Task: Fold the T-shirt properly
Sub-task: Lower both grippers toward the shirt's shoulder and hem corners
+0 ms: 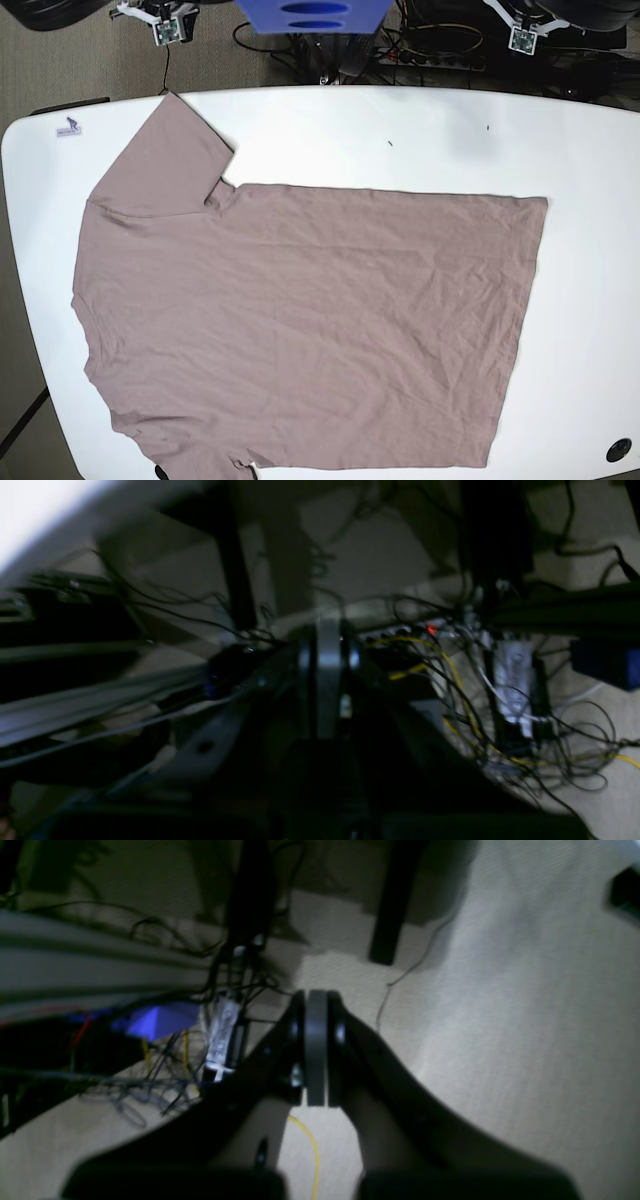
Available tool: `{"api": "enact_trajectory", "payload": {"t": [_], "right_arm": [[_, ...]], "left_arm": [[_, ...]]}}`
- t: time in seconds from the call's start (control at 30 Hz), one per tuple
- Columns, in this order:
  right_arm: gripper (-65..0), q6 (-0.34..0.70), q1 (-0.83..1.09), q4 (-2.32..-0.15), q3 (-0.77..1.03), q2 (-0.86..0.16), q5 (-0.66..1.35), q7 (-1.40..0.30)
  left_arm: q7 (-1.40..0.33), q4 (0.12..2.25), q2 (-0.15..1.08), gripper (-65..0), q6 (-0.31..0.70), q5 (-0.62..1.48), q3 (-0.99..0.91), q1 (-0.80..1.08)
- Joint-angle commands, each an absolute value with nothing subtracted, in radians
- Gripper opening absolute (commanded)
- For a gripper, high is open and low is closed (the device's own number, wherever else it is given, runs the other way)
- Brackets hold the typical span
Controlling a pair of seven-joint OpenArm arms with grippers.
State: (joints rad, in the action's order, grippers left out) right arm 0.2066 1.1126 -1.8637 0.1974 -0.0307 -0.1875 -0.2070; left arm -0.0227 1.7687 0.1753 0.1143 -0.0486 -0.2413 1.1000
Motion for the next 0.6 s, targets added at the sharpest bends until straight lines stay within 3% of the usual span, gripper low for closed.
{"api": "enact_trajectory", "payload": {"t": [0.0,0.57], "right_arm": [[-65.0,0.204,1.136,-1.961,0.206,-0.034,-0.183,-0.201],[-65.0,0.21,1.009,-2.091,0.221,-0.066,-0.182,-0.265]], "left_arm": [[0.013,1.827,0.18,-64.7,0.105,-0.045,-0.255,1.146],[0.047,2.004,0.144,-65.0,0.104,-0.055,-0.338,1.09]]}}
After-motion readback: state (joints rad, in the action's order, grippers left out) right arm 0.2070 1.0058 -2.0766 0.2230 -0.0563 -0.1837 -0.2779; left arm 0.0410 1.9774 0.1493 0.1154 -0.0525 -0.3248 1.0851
